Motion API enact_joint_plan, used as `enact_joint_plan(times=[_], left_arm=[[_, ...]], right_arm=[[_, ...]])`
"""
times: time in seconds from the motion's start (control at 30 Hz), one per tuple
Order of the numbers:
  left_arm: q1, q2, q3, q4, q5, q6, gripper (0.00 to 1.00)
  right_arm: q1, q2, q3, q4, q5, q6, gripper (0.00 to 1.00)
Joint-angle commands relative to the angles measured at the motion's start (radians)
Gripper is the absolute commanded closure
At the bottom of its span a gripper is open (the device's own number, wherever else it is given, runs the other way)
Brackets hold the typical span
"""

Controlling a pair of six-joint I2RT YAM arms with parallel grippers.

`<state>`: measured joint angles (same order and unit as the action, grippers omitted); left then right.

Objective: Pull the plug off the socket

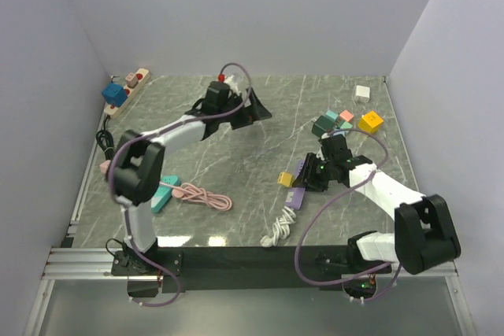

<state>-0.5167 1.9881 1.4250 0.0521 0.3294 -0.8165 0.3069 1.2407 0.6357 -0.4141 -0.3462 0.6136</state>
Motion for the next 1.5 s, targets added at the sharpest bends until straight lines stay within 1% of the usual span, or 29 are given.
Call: enact_joint_plan(times=[0.0,0.07,0.1,0.2,0.23,0.27,0.43,0.63,0.73,0.8,0.9,0.93,1.03,1.2,1.3,1.33,1.4,1.43,1.47], left_arm=[[-0.002,-0.142,-0.207,0.101,0.164,0.056,0.01],[-0.003,-0.216,-0.309,0.143,0.224,0.037,0.01],[-0.011,-0.259,-0.399,0.19,0.237,0.033,0.01],[-0.037,-0.311,-0.513,0.23,0.255,0.036,0.01],[-0.045,-0.317,-0.529,0.241,0.255,0.037,0.01],[-0.052,-0.324,-0.541,0.247,0.249,0.04,0.01],[-0.086,-0.316,-0.558,0.238,0.209,0.059,0.01],[-0.134,-0.288,-0.523,0.209,0.134,0.08,0.01],[-0.155,-0.259,-0.5,0.195,0.099,0.08,0.03],[-0.166,-0.242,-0.485,0.202,0.089,0.076,0.08],[-0.18,-0.216,-0.466,0.221,0.097,0.063,0.17],[-0.181,-0.207,-0.456,0.216,0.103,0.068,0.24],[-0.19,-0.178,-0.431,0.201,0.099,0.074,0.33],[-0.192,-0.152,-0.437,0.206,0.083,0.071,0.37],[-0.194,-0.138,-0.449,0.229,0.106,0.06,0.46],[-0.197,-0.137,-0.452,0.235,0.109,0.053,0.54],[-0.206,-0.132,-0.463,0.245,0.109,0.047,0.63],[-0.209,-0.13,-0.471,0.249,0.108,0.039,0.74],[-0.212,-0.127,-0.475,0.25,0.106,0.036,0.8]], right_arm=[[-0.003,0.066,0.064,0.055,-0.062,-0.064,1.0],[-0.002,0.113,0.093,0.076,-0.088,-0.071,1.0],[-0.002,0.13,0.104,0.081,-0.103,-0.072,1.0],[0.001,0.199,0.15,0.101,-0.154,-0.077,1.0],[0.001,0.235,0.172,0.106,-0.172,-0.081,1.0],[0.003,0.25,0.185,0.103,-0.198,-0.083,1.0],[0.008,0.308,0.239,0.086,-0.22,-0.095,1.0],[0.02,0.335,0.257,0.083,-0.224,-0.08,1.0],[0.023,0.341,0.256,0.089,-0.235,-0.069,1.0],[0.027,0.344,0.257,0.092,-0.235,-0.063,1.0],[0.032,0.358,0.259,0.098,-0.244,-0.052,1.0],[0.031,0.361,0.259,0.107,-0.249,-0.049,1.0],[0.032,0.373,0.265,0.116,-0.258,-0.038,1.0],[0.035,0.384,0.269,0.13,-0.289,-0.026,1.0],[0.037,0.39,0.268,0.139,-0.293,-0.018,1.0],[0.035,0.391,0.268,0.146,-0.293,-0.015,1.0],[0.037,0.398,0.266,0.15,-0.297,-0.008,1.0],[0.037,0.402,0.266,0.156,-0.298,-0.006,1.0],[0.037,0.407,0.268,0.156,-0.298,-0.005,1.0]])
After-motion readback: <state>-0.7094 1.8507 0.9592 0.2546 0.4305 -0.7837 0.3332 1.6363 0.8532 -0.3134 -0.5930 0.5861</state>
